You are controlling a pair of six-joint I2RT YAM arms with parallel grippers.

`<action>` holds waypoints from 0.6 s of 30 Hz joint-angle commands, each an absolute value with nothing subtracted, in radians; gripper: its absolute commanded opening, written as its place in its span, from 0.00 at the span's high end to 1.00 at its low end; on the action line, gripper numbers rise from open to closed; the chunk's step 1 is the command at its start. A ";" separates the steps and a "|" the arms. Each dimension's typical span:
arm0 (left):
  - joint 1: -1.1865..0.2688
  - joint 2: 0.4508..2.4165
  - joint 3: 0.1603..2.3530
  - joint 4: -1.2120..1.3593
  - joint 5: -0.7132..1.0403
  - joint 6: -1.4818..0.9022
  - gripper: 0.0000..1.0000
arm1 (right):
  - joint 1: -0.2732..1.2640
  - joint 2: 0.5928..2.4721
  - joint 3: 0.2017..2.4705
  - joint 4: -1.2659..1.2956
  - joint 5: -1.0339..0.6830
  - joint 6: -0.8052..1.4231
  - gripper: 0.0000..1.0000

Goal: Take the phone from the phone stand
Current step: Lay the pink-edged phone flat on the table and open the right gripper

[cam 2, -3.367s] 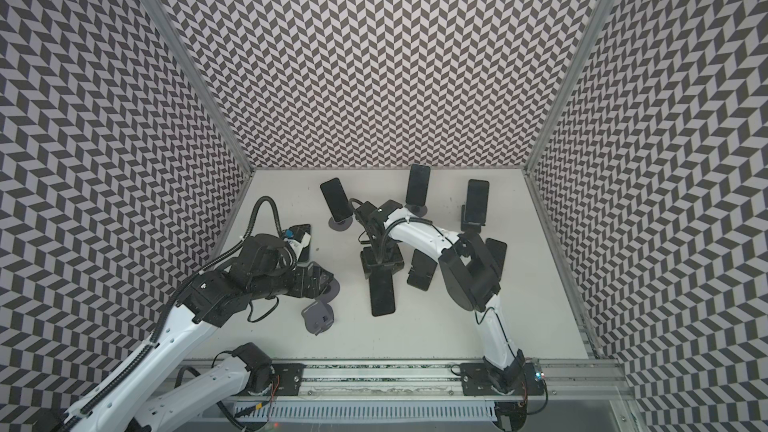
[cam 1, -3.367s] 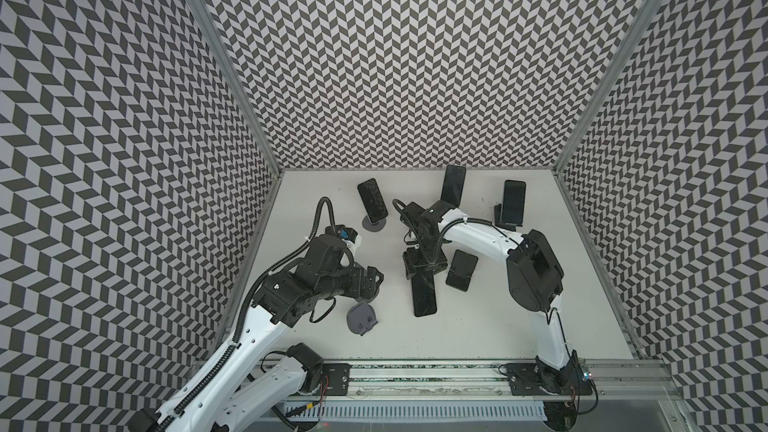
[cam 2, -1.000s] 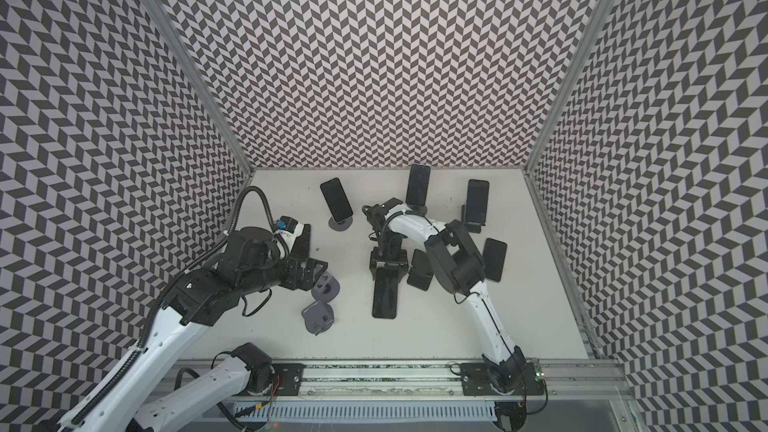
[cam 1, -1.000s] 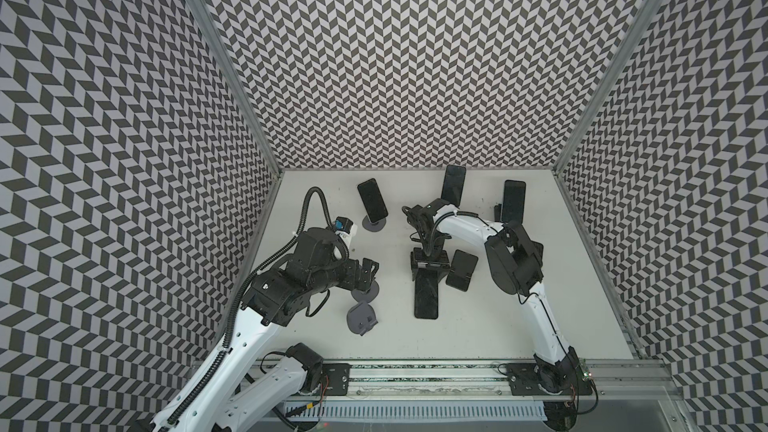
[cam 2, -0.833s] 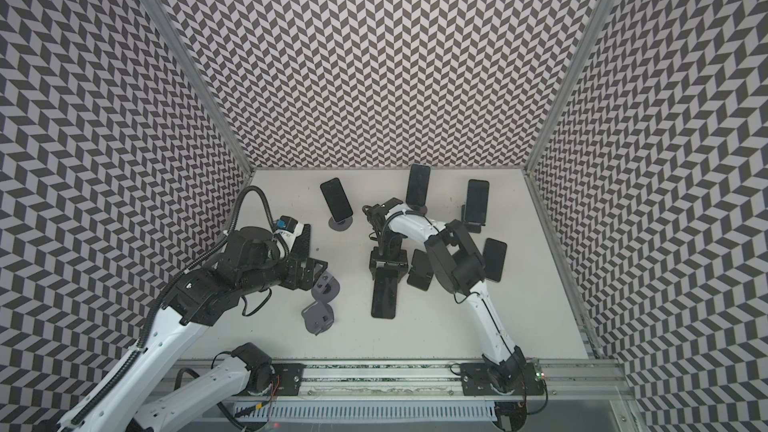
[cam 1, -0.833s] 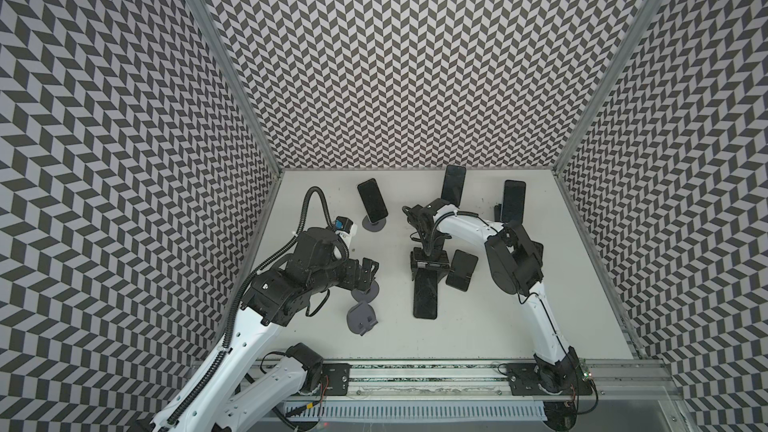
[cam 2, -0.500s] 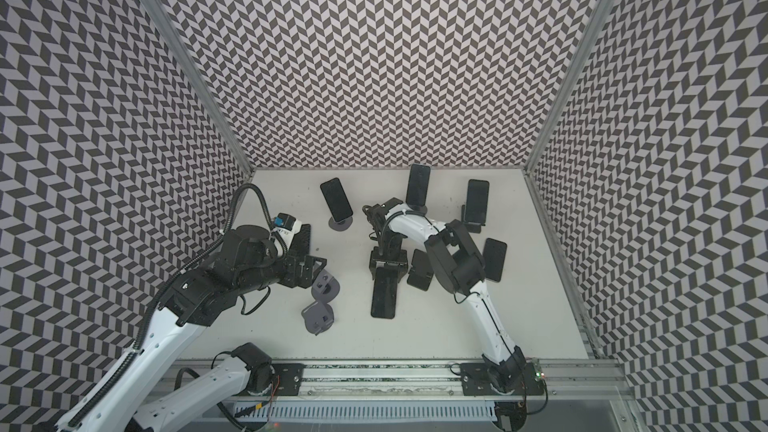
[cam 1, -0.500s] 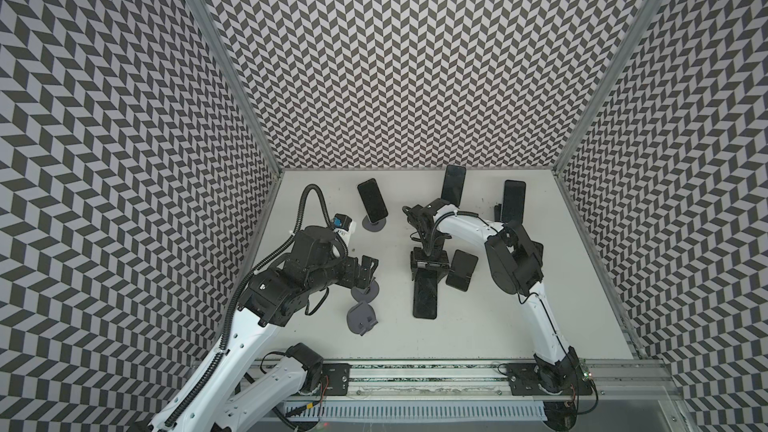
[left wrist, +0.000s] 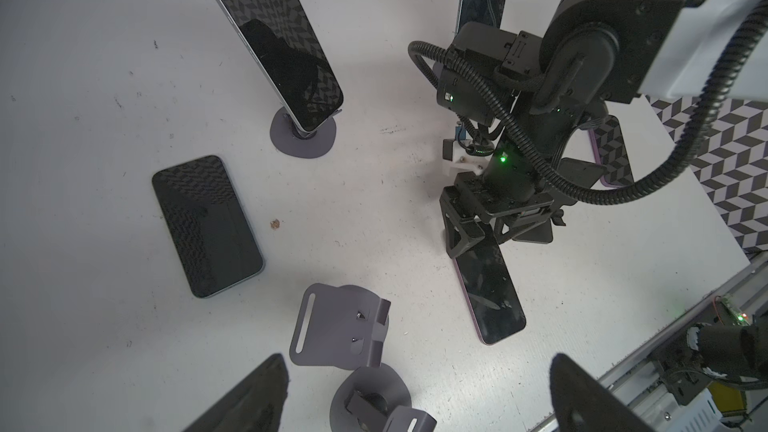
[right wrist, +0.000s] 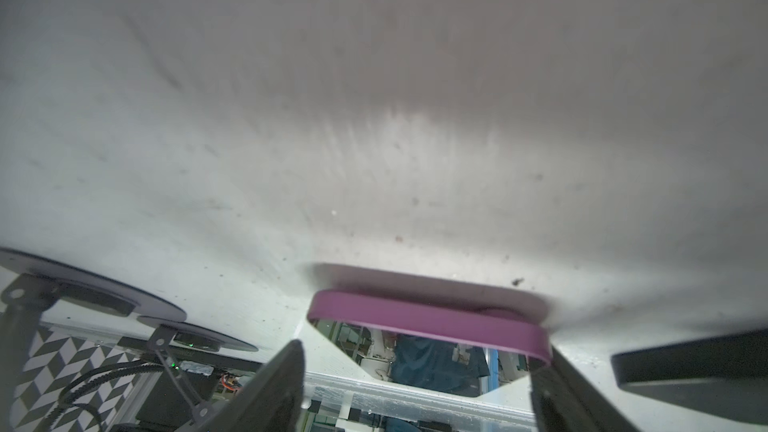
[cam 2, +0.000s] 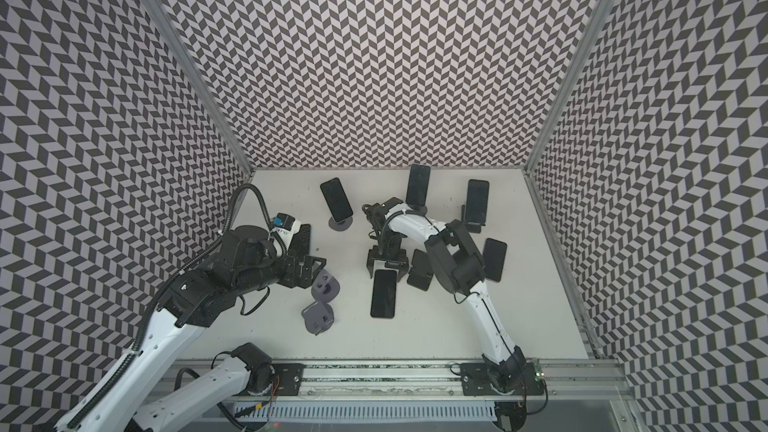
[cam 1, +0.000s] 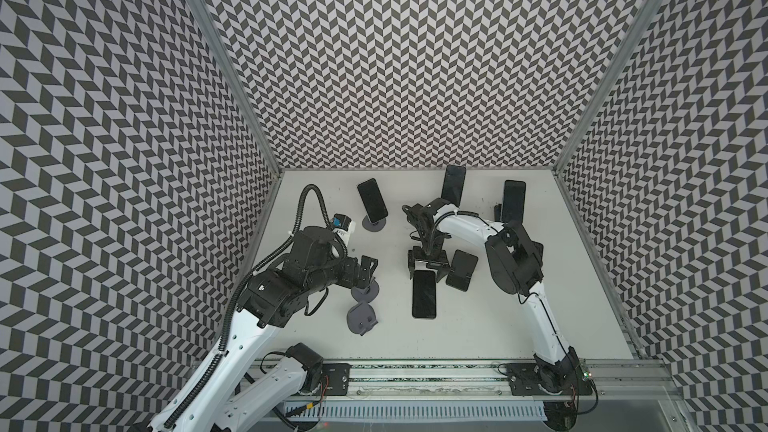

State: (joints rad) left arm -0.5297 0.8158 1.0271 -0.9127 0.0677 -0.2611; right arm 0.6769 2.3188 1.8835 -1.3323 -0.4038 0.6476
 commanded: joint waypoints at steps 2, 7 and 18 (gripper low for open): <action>-0.525 0.799 1.052 -0.893 0.055 -0.250 0.02 | 0.671 2.326 1.913 -1.321 -0.407 0.663 0.15; -0.525 0.793 1.052 -0.897 0.051 -0.250 0.02 | 0.670 2.321 1.913 -1.322 -0.399 0.669 0.15; -0.525 0.795 1.078 -0.897 0.035 -0.241 0.02 | 0.667 2.317 1.972 -1.322 -0.385 0.687 0.15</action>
State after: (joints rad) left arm -0.5297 0.8036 1.0382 -0.9123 0.0490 -0.2543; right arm 0.6708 2.3188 1.9369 -1.3300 -0.3973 0.6659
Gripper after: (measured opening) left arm 0.982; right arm 0.850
